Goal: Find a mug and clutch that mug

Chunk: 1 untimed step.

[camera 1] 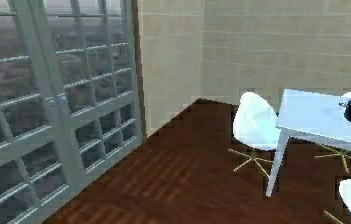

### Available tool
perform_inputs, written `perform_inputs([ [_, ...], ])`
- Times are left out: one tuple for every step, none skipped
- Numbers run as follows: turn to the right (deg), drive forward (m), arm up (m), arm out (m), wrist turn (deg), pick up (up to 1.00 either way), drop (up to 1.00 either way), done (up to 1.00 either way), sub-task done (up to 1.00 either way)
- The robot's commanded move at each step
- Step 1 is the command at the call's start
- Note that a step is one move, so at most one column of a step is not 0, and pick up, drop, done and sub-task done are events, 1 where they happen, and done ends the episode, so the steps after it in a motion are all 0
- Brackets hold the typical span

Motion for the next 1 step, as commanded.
perform_inputs([
  [45.0,0.0,0.0,0.0,0.0,0.0,0.0,0.0,0.0],
])
